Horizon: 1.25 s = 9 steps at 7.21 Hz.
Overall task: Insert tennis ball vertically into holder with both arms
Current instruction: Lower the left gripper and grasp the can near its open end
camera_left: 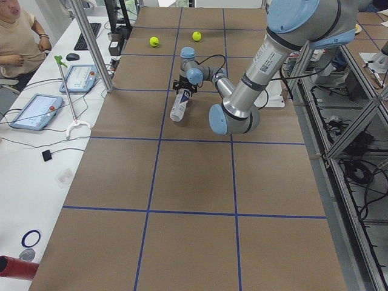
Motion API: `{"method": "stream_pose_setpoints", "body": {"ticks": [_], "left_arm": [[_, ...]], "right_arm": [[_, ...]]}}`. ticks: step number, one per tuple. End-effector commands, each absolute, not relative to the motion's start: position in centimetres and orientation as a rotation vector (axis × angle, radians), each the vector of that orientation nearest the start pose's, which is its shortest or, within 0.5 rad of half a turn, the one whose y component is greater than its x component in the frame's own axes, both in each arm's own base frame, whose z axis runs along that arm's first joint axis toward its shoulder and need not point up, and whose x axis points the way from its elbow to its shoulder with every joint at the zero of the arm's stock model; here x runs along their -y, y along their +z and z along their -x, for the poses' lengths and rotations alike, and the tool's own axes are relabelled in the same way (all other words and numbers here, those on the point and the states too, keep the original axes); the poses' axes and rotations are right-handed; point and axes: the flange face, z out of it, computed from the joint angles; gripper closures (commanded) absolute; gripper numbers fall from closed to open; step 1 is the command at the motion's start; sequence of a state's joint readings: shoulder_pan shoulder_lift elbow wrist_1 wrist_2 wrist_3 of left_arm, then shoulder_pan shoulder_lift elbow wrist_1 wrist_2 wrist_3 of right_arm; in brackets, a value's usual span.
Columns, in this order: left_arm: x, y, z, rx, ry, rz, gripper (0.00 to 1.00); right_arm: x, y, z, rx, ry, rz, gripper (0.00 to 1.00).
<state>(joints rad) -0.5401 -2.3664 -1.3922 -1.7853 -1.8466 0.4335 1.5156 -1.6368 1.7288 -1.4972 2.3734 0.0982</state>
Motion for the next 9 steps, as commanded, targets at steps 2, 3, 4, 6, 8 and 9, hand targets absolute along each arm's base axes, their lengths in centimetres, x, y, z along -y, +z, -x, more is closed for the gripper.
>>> {"method": "stream_pose_setpoints", "body": {"ticks": [2, 3, 4, 6, 8, 9], "left_arm": [[48.5, 22.3, -59.6, -0.505, 1.520, -0.818, 0.15], [48.6, 22.2, -59.5, -0.479, 1.519, -0.829, 0.20], [48.5, 21.4, -59.1, -0.480, 1.517, -0.848, 0.21], [48.4, 20.1, -58.3, -0.484, 1.509, -0.879, 0.25], [48.2, 14.8, -54.9, -0.510, 1.456, -1.000, 0.25], [48.4, 12.1, -52.7, -0.558, 1.357, -1.039, 0.25]], "right_arm": [[47.5, 60.1, -3.5, 0.812, -0.025, -0.096, 0.00], [47.5, 60.1, -3.5, 0.812, -0.027, -0.098, 0.00], [47.5, 60.0, -3.5, 0.812, -0.028, -0.099, 0.00], [47.5, 59.9, -3.5, 0.812, -0.029, -0.100, 0.00], [47.5, 59.8, -3.5, 0.813, -0.029, -0.102, 0.00], [47.6, 59.8, -3.5, 0.813, -0.030, -0.103, 0.00]]}}
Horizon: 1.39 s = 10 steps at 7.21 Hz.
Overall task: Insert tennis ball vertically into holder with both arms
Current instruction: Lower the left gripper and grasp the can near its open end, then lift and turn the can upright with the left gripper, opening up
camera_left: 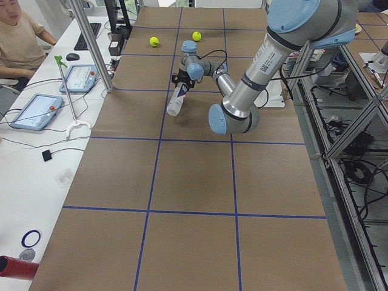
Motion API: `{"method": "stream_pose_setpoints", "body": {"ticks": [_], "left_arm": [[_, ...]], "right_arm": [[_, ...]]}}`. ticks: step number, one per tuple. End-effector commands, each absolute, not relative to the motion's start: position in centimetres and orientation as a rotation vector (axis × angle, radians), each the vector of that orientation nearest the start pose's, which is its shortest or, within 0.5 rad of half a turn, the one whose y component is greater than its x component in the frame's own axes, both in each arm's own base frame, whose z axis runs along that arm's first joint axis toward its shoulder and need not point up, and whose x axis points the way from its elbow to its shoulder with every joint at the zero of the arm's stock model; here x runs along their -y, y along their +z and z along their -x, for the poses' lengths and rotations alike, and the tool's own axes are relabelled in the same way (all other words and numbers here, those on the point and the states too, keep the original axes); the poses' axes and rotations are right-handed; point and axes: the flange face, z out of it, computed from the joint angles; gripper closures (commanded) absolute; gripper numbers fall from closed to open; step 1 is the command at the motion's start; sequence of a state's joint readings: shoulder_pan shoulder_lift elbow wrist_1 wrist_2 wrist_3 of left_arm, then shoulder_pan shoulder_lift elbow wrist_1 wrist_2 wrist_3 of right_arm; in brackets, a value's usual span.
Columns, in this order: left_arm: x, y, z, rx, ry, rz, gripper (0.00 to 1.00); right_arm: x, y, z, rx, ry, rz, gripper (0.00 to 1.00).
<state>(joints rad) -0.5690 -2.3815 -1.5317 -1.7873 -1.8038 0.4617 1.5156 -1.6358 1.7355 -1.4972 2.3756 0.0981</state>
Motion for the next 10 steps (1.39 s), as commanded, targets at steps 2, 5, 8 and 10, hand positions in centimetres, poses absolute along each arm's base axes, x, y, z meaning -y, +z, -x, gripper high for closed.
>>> {"method": "stream_pose_setpoints", "body": {"ticks": [2, 5, 8, 10], "left_arm": [[47.5, 8.2, -51.0, -0.764, 1.114, -1.237, 0.24], [46.1, 4.9, -48.1, -1.100, 0.806, -1.444, 0.24], [47.9, 9.3, -49.2, -1.301, 0.526, -1.637, 0.24], [49.8, 17.0, -51.1, -1.351, 0.412, -1.752, 0.24]], "right_arm": [[47.7, 59.8, -3.5, 0.812, -0.030, -0.105, 0.00], [47.9, 59.5, -3.5, 0.812, -0.031, -0.109, 0.00], [48.2, 58.9, -3.4, 0.824, -0.033, -0.117, 0.00], [48.2, 58.5, -3.1, 0.856, -0.029, -0.113, 0.00]]}}
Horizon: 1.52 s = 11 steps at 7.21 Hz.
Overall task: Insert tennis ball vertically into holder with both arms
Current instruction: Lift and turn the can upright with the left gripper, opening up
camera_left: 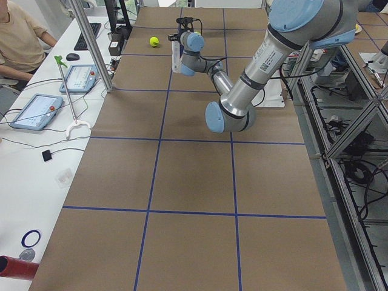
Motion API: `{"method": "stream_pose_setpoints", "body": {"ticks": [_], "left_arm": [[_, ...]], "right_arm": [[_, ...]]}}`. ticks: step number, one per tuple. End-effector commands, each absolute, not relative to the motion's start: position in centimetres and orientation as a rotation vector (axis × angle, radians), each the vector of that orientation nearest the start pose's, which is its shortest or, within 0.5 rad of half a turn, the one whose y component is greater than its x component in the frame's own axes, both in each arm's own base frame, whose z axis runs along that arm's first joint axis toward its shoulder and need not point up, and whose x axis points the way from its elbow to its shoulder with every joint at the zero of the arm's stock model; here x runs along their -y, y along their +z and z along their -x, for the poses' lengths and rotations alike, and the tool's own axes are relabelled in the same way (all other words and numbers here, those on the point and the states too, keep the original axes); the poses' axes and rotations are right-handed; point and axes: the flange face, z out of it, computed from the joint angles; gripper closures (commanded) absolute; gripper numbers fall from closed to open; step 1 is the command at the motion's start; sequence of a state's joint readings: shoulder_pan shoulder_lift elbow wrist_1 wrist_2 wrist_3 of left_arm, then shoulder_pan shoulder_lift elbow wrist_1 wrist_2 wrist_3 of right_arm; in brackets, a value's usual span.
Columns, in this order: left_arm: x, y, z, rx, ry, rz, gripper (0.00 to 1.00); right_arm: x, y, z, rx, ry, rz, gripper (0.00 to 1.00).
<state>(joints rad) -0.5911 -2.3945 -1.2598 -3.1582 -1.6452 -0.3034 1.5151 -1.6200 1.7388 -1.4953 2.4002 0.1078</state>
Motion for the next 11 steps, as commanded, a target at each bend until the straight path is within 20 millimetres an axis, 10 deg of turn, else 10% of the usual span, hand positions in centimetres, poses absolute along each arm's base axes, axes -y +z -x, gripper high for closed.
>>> {"method": "stream_pose_setpoints", "body": {"ticks": [1, 5, 11], "left_arm": [[50.3, 20.5, -51.7, -1.360, 0.404, -1.768, 0.24], [49.1, 22.4, -54.0, -1.415, 0.398, -1.699, 0.27], [46.6, 22.2, -55.6, -1.492, 0.294, -1.661, 0.27]], "right_arm": [[48.9, 57.7, -3.1, 0.863, -0.025, -0.121, 0.00], [50.8, 55.5, -2.1, 0.866, -0.054, -0.151, 0.00], [52.7, 51.7, 9.6, 0.785, 0.004, -0.050, 0.00]]}}
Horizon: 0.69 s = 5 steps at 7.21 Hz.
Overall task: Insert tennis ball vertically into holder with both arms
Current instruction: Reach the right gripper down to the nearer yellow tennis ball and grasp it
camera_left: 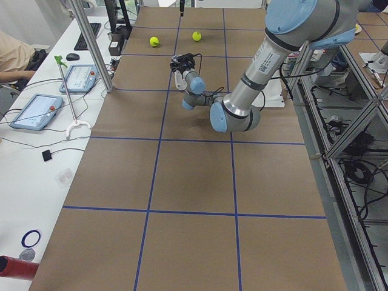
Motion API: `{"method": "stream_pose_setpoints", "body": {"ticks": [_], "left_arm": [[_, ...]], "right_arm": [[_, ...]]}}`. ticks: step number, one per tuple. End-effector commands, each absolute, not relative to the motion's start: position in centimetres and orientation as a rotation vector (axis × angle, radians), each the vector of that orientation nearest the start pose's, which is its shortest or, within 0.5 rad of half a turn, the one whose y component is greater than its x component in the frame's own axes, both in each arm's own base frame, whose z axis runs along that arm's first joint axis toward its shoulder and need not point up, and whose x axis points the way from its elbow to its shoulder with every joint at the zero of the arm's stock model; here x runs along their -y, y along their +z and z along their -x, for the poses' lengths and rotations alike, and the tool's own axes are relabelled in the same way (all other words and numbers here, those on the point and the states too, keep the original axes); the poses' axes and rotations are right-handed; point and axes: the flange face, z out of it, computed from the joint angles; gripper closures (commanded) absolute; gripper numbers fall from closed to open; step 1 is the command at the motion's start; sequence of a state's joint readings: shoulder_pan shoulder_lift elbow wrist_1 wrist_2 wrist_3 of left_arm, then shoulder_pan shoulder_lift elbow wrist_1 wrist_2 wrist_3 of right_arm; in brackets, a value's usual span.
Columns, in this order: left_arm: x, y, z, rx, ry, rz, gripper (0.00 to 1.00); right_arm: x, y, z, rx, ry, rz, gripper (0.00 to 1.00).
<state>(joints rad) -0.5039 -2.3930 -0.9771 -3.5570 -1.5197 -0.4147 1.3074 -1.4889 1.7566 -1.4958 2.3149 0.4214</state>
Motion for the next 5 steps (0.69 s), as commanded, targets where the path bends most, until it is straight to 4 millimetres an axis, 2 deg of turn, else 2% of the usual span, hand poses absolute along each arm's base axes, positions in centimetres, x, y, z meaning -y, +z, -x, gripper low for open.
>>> {"method": "stream_pose_setpoints", "body": {"ticks": [1, 2, 3, 5], "left_arm": [[46.7, 22.2, -55.6, -1.492, 0.294, -1.661, 0.27], [46.7, 22.2, -55.5, -1.491, 0.293, -1.662, 0.26], [46.7, 22.2, -55.5, -1.491, 0.293, -1.662, 0.26], [46.8, 22.2, -55.4, -1.489, 0.292, -1.664, 0.26]], "right_arm": [[52.2, 52.2, 10.8, 0.744, -0.017, -0.074, 0.00], [51.1, 53.1, 12.3, 0.735, -0.012, -0.070, 0.00], [48.8, 55.5, 12.5, 0.733, -0.018, -0.105, 0.00], [43.8, 58.9, 14.4, 0.760, 0.004, -0.135, 0.00]]}}
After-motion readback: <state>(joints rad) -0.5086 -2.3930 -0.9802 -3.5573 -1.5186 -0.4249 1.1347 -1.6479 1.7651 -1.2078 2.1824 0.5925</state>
